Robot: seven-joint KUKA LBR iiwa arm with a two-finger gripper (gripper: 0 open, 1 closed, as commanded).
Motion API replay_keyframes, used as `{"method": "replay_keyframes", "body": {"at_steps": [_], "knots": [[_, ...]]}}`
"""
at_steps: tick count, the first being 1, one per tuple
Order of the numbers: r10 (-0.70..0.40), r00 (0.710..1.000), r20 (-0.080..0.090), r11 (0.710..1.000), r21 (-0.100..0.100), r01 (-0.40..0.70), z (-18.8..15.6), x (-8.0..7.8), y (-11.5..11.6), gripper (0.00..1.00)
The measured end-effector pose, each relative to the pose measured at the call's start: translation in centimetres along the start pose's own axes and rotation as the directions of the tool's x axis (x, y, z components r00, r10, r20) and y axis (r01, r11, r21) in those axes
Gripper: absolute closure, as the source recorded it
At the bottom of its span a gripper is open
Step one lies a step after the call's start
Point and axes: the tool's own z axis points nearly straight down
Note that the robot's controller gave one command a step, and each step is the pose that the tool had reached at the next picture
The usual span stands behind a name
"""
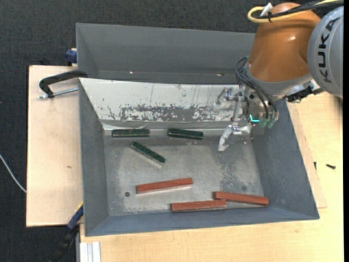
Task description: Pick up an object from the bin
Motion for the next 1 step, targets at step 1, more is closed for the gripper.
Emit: {"method": "replay_keyframes", "body": {"at_steps": [1], "knots": [[0.000,1.000,0.009,1.000,0.000,0.000,-0.46,-0.15,0.00,0.00]]}}
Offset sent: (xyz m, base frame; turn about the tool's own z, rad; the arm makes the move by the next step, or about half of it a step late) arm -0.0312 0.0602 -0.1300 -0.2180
